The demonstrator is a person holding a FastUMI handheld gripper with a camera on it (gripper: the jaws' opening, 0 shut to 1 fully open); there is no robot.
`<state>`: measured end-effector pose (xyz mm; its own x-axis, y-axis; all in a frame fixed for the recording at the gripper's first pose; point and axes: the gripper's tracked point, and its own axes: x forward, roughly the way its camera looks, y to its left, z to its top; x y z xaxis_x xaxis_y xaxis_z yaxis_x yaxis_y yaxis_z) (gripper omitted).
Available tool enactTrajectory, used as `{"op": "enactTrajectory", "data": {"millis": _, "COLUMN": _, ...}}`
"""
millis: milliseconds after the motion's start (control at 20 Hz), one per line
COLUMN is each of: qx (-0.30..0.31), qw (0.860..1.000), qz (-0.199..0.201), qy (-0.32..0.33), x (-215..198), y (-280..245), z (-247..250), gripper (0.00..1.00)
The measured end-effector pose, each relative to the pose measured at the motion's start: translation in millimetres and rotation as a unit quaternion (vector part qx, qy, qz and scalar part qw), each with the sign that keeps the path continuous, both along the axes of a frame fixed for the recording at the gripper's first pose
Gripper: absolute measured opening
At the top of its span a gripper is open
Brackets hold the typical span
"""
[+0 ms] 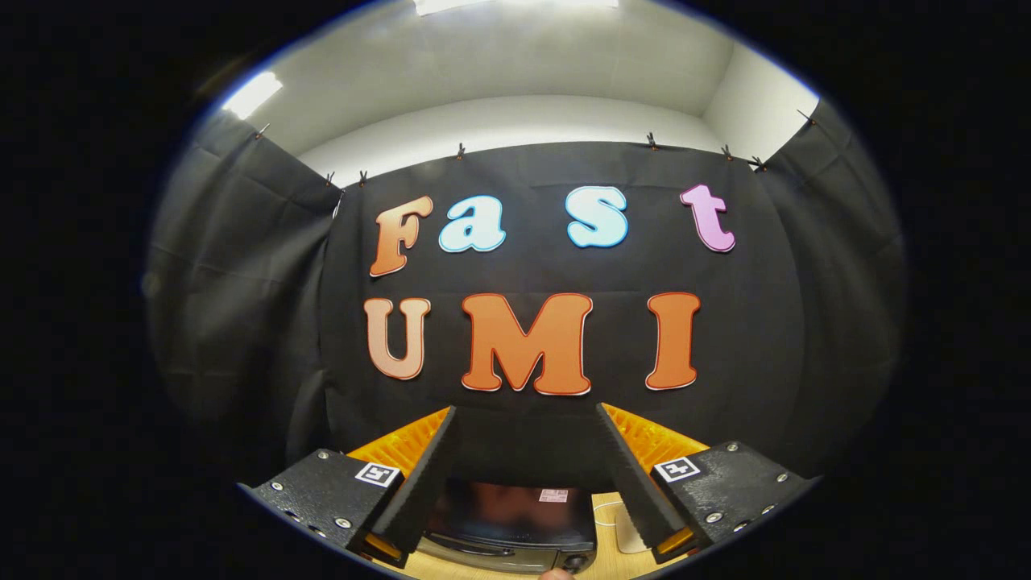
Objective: Open the toaster oven, put the food inside, and close the toaster oven door.
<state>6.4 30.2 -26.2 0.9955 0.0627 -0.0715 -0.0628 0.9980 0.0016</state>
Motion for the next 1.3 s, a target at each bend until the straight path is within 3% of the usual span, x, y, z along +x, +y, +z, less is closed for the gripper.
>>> {"op": "enactTrajectory", "data": {"millis": 450, "qx": -0.005, "qw": 0.993, "qz": 0.027, "qy": 0.117, "x": 11, "y": 43, "z": -99, "gripper": 0.99}}
{"op": "enactTrajectory", "data": {"millis": 800, "qx": -0.034, "qw": 0.963, "qz": 0.024, "qy": 0.267, "x": 4, "y": 64, "z": -218, "gripper": 0.96}}
{"op": "enactTrajectory", "data": {"millis": 1300, "qx": -0.016, "qw": 0.941, "qz": -0.024, "qy": 0.338, "x": -3, "y": 71, "z": -292, "gripper": 0.96}}
